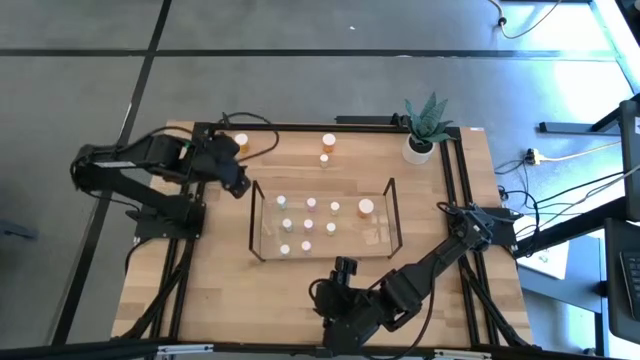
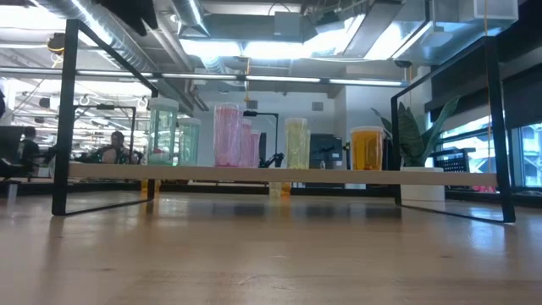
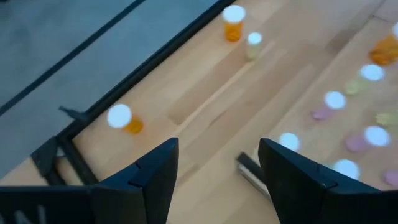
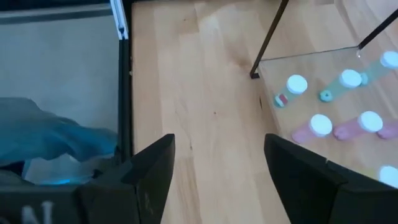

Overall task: Pick and place medicine bottles onto shelf by color
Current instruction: Put the yellow pill bottle on the shelf aligned with the other yellow pill bottles

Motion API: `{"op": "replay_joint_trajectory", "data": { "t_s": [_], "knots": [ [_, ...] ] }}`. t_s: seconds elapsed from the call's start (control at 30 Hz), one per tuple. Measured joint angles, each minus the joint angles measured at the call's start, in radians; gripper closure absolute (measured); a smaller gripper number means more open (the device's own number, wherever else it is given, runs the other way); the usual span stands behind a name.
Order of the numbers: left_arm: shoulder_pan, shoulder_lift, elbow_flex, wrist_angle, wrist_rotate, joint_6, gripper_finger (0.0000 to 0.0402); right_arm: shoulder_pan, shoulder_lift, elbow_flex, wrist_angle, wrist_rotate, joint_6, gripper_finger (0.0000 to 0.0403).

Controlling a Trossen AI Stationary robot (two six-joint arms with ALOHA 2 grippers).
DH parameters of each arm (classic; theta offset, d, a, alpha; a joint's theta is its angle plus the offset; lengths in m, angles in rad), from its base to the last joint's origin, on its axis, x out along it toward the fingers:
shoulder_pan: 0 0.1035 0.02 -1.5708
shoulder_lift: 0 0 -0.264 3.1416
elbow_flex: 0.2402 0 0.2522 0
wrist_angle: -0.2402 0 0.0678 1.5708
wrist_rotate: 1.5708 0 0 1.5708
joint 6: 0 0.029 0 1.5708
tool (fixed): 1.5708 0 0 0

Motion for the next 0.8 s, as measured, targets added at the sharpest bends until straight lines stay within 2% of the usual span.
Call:
{"op": "replay_joint_trajectory", "data": {
  "t_s": [0.13, 0.4, 0.5, 0.6, 0.7, 0.8],
  "knots": [
    [0.073, -0.001, 0.0, 0.0, 0.011, 0.057, 0.0187, -0.006, 0.0, 0.0, 0.027, -0.001, 0.012, 0.0154],
    [0.154, -0.001, 0.0, 0.0, 0.013, 0.085, 0.0187, -0.035, 0.0, -0.006, 0.019, 0.013, -0.192, 0.0154],
    [0.162, -0.001, 0.0, 0.0, 0.013, 0.085, 0.0187, -0.07, 0.001, -0.007, -0.048, 0.09, -0.157, 0.0154],
    [0.164, -0.001, 0.0, 0.0, 0.013, 0.085, 0.0187, -0.143, 0.001, -0.005, -0.173, 0.096, -0.143, 0.0154],
    [0.164, -0.001, 0.0, -0.004, 0.013, 0.085, 0.0187, -0.242, 0.001, -0.003, -0.224, 0.01, -0.142, 0.0154],
    [0.164, -0.001, 0.0, -0.025, 0.013, 0.085, 0.0187, -0.35, 0.001, -0.003, -0.221, -0.151, -0.149, 0.0154]
  ]
}}
